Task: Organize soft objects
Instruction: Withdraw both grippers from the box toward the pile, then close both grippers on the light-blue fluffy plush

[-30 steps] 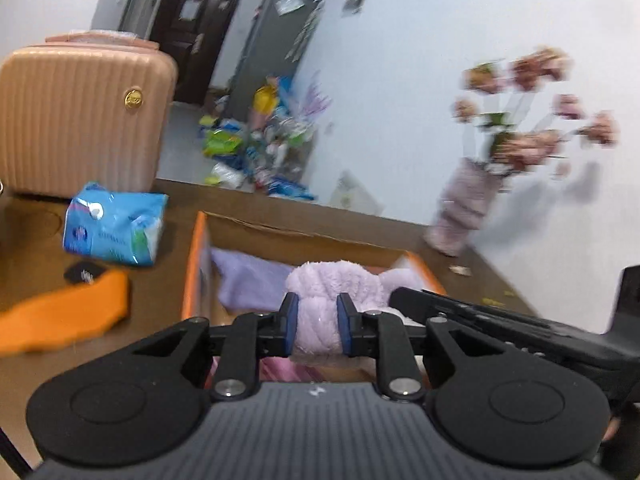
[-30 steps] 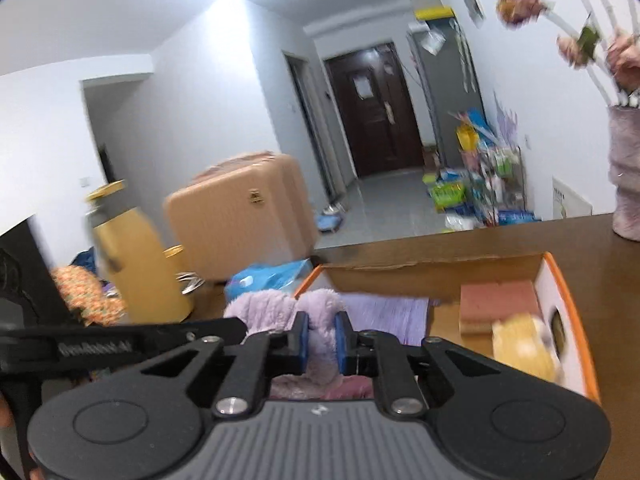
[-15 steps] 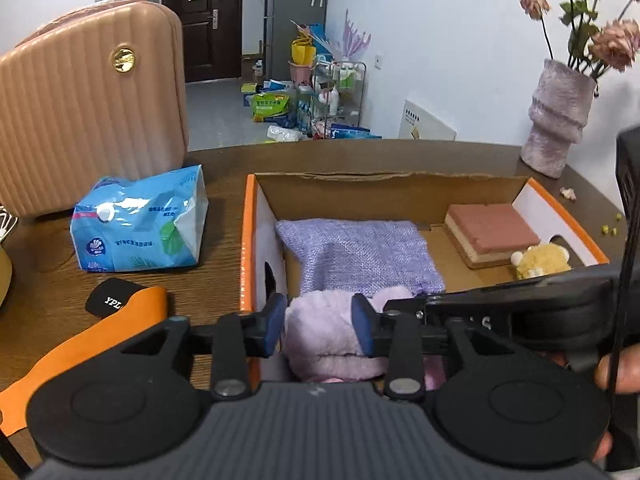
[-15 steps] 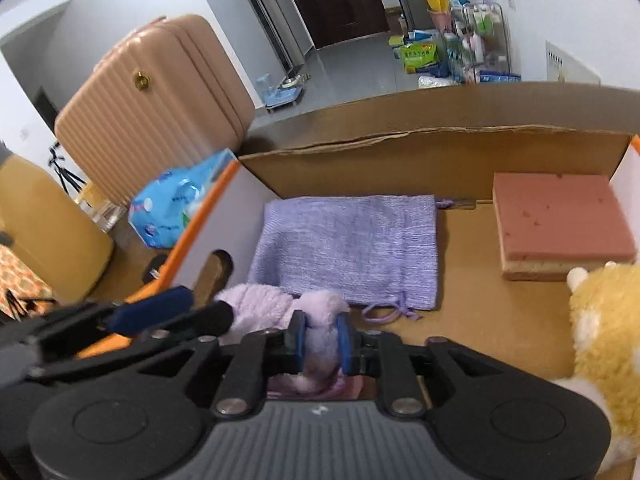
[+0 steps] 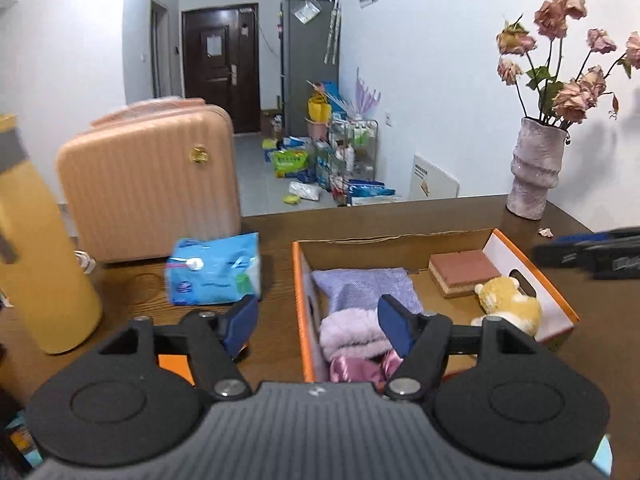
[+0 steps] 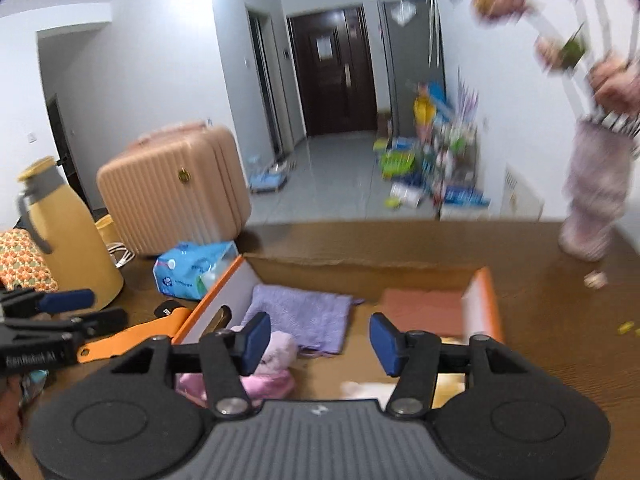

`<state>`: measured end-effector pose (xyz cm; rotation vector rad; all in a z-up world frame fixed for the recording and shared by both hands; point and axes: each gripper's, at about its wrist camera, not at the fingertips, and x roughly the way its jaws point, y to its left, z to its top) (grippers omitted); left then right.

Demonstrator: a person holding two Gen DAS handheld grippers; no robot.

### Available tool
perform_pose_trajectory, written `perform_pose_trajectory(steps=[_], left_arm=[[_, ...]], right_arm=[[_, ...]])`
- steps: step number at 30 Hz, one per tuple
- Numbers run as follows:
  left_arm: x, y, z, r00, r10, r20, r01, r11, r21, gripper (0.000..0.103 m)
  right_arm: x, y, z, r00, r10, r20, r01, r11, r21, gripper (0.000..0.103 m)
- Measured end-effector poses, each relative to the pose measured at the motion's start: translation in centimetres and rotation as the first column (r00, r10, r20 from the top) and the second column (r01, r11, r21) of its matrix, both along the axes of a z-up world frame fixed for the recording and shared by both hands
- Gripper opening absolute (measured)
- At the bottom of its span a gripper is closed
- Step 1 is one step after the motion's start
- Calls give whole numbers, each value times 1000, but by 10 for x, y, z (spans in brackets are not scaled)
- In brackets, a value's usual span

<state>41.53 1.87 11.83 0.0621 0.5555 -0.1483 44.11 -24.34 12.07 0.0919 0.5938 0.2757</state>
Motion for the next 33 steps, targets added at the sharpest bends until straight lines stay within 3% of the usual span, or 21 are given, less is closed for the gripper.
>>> perform_pose_trajectory(steps=[5, 13, 18, 25, 29, 33], left_arm=[[-43, 1, 15, 999, 11, 30, -10, 1000, -7, 72], [-121, -5, 14, 997, 4, 77, 2, 998, -69, 78], [-187, -1, -10, 996, -27, 81, 37, 992, -118, 81], [-284, 14, -49, 991, -42, 126, 65, 980, -188, 91], [-311, 18, -65, 994, -33, 105, 55, 976, -213, 91], [-309, 6, -70, 993, -60, 100, 76, 984, -161, 92]], right_arm=[[-58, -29, 19, 997, -29, 76, 33, 998, -50, 61], [-134, -42, 23, 988, -22, 154, 23, 1000, -6, 61], [-195, -36, -3, 979, 4, 203, -1, 1000, -13, 61], [-283, -39, -56, 981, 16, 194, -15, 1000, -3, 66], [-326, -44, -83, 982, -28, 187, 23, 999, 27, 67], [-334, -52, -102, 990, -43, 135, 30, 995, 91, 67]])
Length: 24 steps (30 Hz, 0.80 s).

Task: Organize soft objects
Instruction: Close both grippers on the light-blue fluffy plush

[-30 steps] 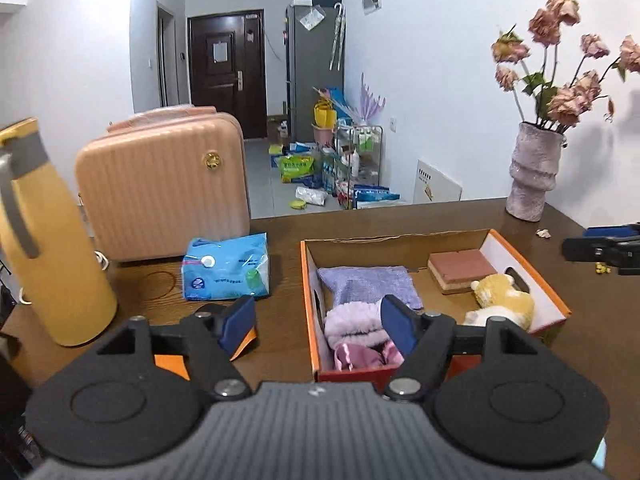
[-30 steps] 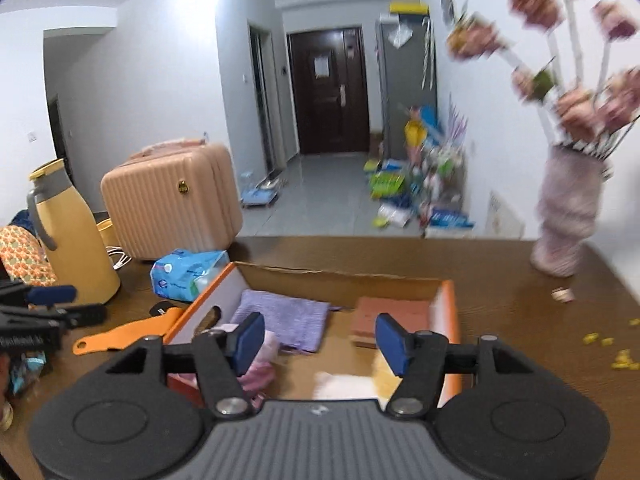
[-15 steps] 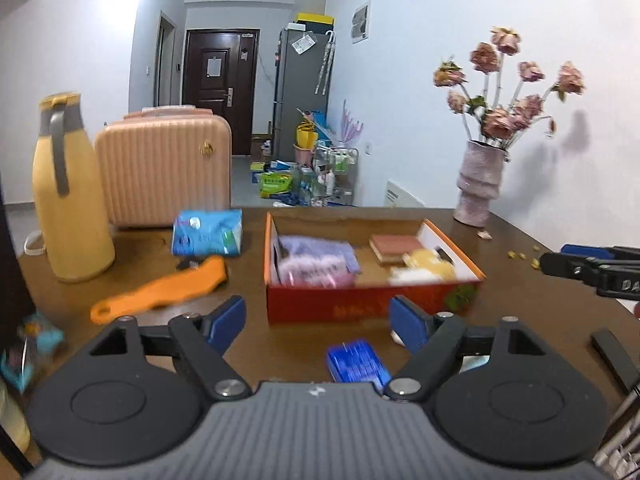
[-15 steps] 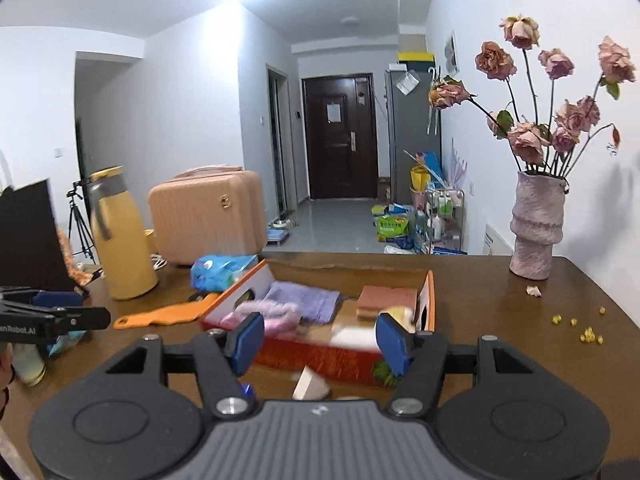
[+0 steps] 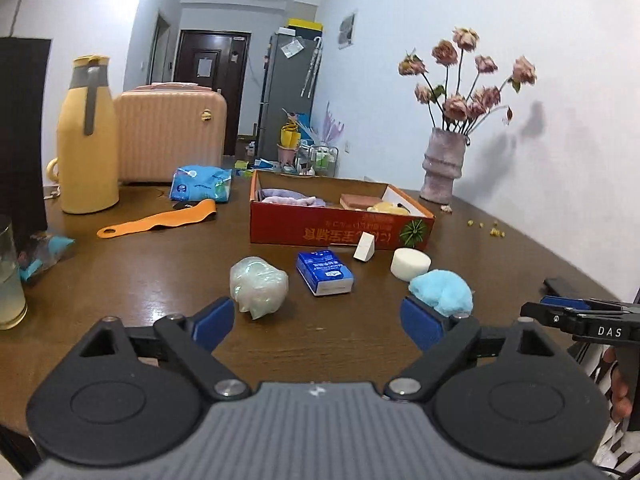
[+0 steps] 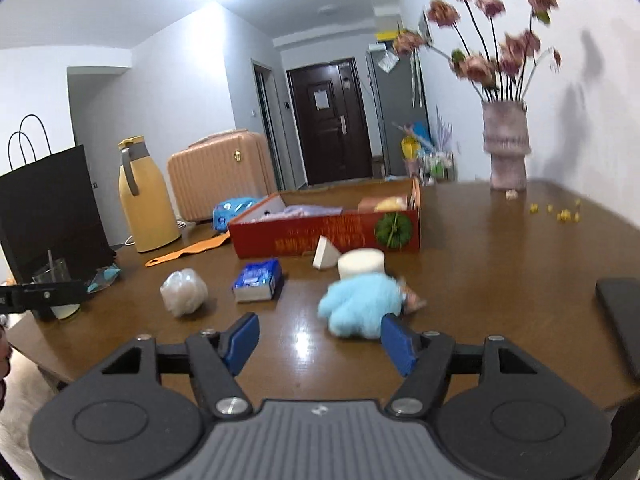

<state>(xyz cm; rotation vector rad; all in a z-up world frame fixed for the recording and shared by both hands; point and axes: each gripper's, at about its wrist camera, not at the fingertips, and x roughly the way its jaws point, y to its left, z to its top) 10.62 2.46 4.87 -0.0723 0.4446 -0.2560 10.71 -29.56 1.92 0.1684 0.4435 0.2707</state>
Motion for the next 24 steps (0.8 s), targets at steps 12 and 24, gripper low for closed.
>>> perform_pose_trajectory(steps=[12, 24], left_arm=[[73, -55, -41, 976, -144, -161, 141, 990, -28, 81], [160, -113, -54, 964, -159, -215, 154, 987, -36, 73]], right_arm=[[58, -15, -42, 992, -78, -99, 85, 994, 70, 64], [135, -19, -60, 980, 49, -193, 0, 969, 247, 37]])
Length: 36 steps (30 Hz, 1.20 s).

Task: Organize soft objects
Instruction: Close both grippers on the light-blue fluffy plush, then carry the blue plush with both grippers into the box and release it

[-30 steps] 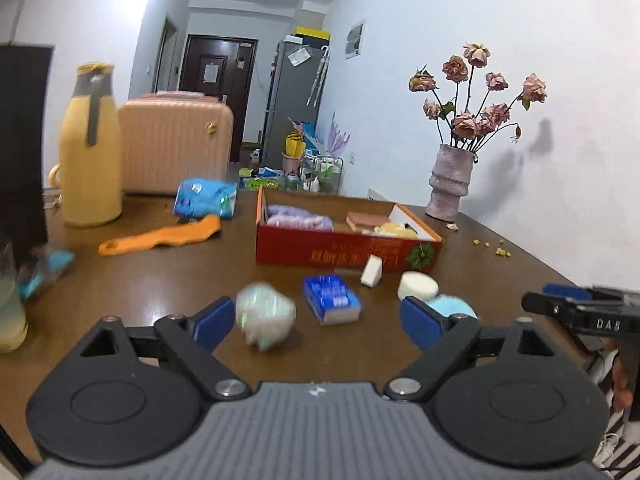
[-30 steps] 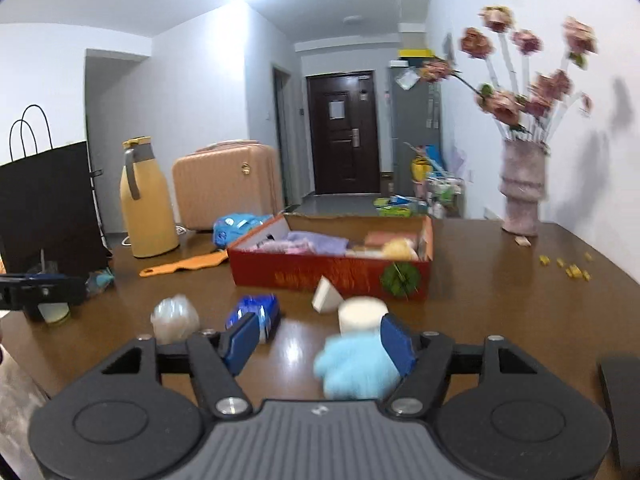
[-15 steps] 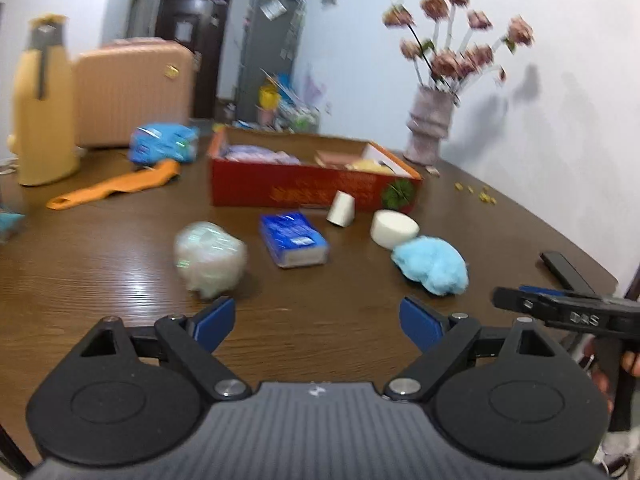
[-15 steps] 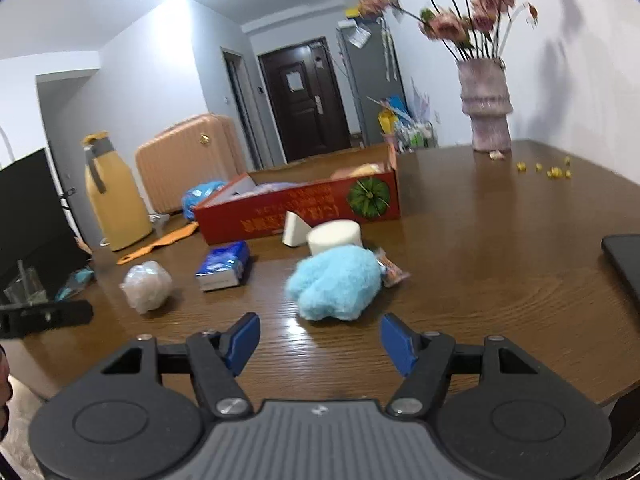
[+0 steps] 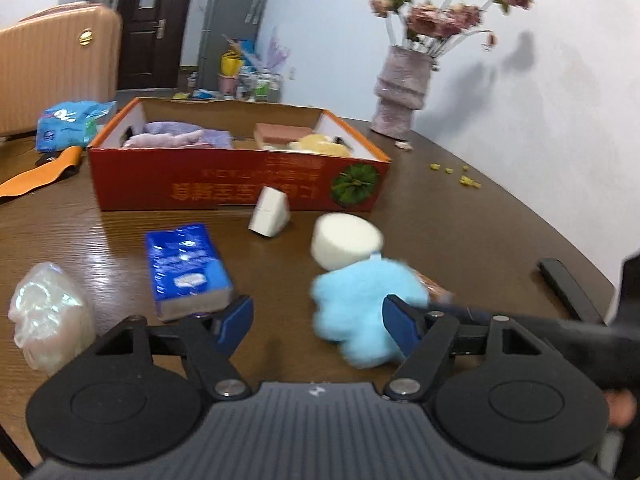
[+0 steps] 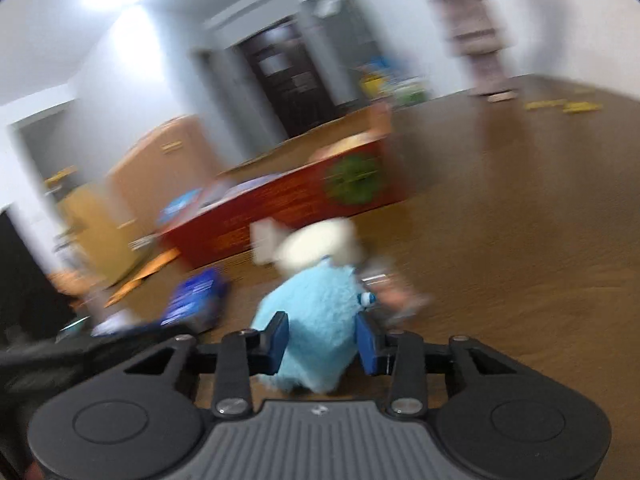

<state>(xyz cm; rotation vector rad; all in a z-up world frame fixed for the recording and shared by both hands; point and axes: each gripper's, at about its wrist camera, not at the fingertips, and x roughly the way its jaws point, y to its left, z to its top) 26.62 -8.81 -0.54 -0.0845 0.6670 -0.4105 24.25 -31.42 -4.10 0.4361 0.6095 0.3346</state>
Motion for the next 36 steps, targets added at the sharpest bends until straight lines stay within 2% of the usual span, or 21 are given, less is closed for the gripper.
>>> perform_pose_trajectory(steps=[2, 3, 6, 8, 10, 12, 14, 16, 17, 19, 28, 36], left_arm=[[7, 7, -1, 999, 41, -10, -41, 999, 6, 73], [10, 11, -2, 998, 60, -16, -60, 998, 3, 73], [17, 17, -3, 997, 58, -42, -59, 998, -36, 73], [22, 14, -7, 997, 39, -69, -43, 997, -57, 71], [26, 13, -13, 994, 35, -100, -41, 997, -60, 65], [28, 17, -18, 991, 24, -133, -39, 993, -110, 62], [29, 21, -22, 987, 20, -159, -45, 987, -154, 61], [29, 23, -25, 986, 19, -167, -50, 982, -181, 56], [29, 24, -26, 985, 10, -169, -45, 979, -199, 50], [27, 26, -26, 983, 7, -181, -48, 974, -220, 49], [-6, 24, -22, 987, 0, -163, -37, 974, -222, 45], [-21, 25, 2, 995, -12, -100, -10, 976, -217, 44]], right_arm=[[0, 7, 2, 991, 129, 22, -131, 990, 60, 36], [0, 7, 5, 989, 145, 38, -147, 987, 62, 36], [7, 4, 10, 993, 94, 67, -95, 996, 6, 37], [21, 1, 8, 995, 84, 50, -84, 996, 10, 37], [33, 5, 4, 995, 96, 23, -96, 995, 12, 37], [43, 12, 0, 994, 106, 7, -106, 994, 9, 37], [50, 19, -5, 993, 118, -9, -118, 993, 31, 37], [55, 19, -11, 993, 114, -30, -113, 992, 54, 37], [58, 18, -14, 993, 106, -46, -102, 991, 84, 37], [56, 15, -16, 993, 98, -70, -89, 988, 124, 34], [20, 15, -10, 993, 88, -77, -78, 989, 124, 31], [-4, 15, 5, 998, 58, -13, -56, 987, 151, 31]])
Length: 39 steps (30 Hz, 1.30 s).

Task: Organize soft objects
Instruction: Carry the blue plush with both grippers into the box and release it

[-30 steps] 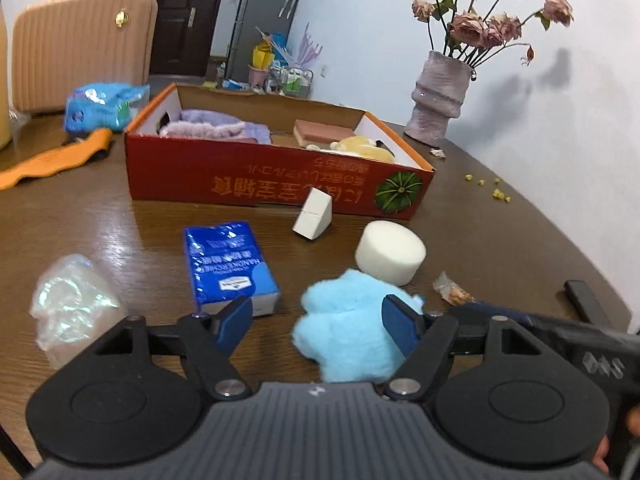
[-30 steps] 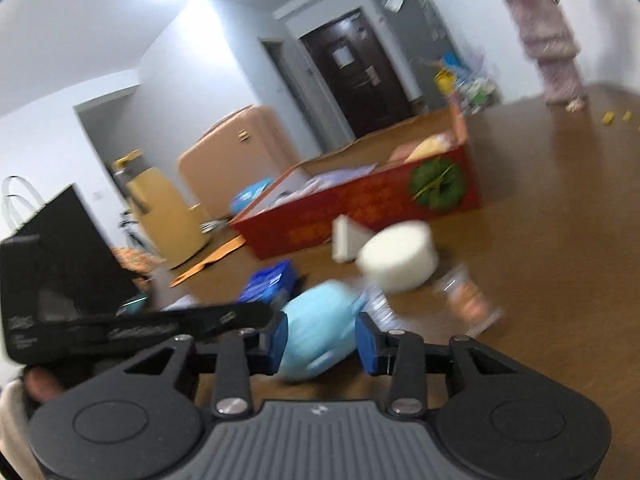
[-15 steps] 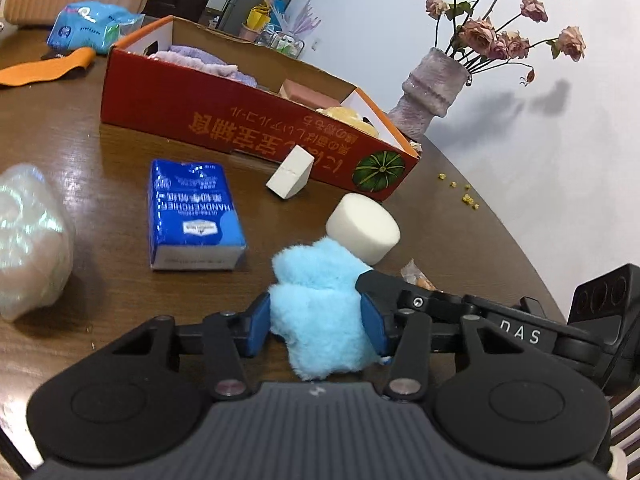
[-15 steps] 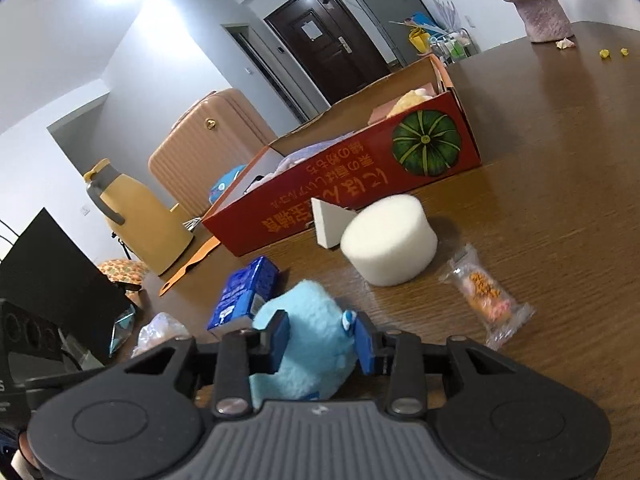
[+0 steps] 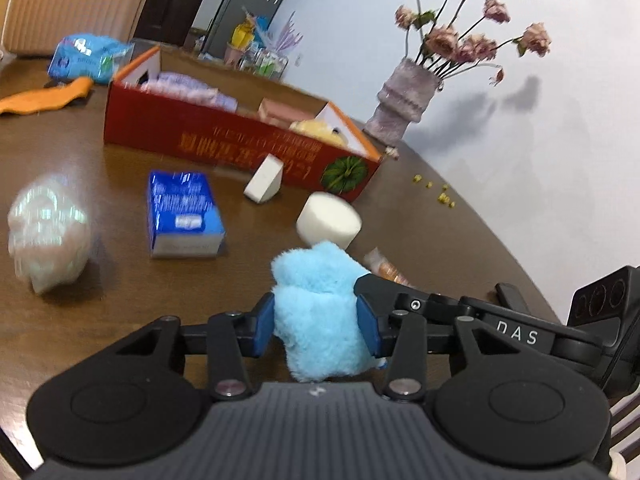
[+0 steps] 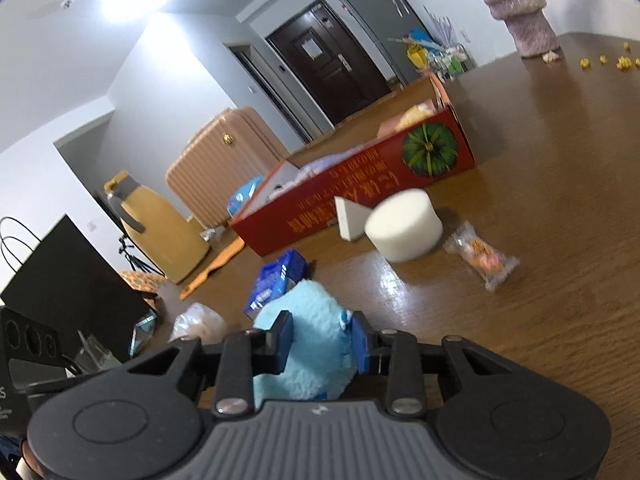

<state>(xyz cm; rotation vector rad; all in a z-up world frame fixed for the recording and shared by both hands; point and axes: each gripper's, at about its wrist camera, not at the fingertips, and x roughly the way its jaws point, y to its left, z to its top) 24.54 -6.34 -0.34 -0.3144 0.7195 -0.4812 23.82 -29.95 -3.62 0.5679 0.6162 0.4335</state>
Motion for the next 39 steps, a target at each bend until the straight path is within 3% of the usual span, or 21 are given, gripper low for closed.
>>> perform_pose_trajectory(steps=[5, 8, 11, 17, 21, 24, 29, 36, 39], left_arm=[[34, -5, 38, 997, -16, 81, 15, 1000, 12, 44], [73, -8, 67, 988, -15, 154, 11, 1000, 25, 44], [128, -8, 83, 989, 0, 146, -2, 1000, 14, 44], [230, -1, 64, 999, 41, 34, -42, 998, 39, 43], [267, 9, 35, 998, 41, -40, -37, 995, 90, 42], [277, 13, 10, 995, 30, -92, -18, 991, 132, 37], [277, 15, -6, 997, 8, -82, 6, 986, 165, 34], [279, 20, -10, 995, -20, -95, 32, 992, 125, 38], [268, 18, 1, 997, -31, -75, 43, 986, 161, 41]], right_arm=[[27, -3, 37, 998, 3, 70, -1, 999, -32, 31], [66, -5, 70, 991, 6, 131, 2, 998, -55, 31], [120, -7, 91, 991, 3, 131, 2, 999, -42, 30], [236, 1, 82, 1000, 19, -19, -20, 1000, -15, 30], [281, 23, 57, 995, 31, -96, -39, 996, -76, 30], [294, 39, 40, 989, 48, -143, -70, 986, -149, 27], [302, 64, 27, 984, 78, -161, -124, 948, -295, 18], [307, 71, 35, 982, 61, -180, -119, 935, -333, 18], [295, 65, 46, 986, 37, -160, -90, 936, -341, 20]])
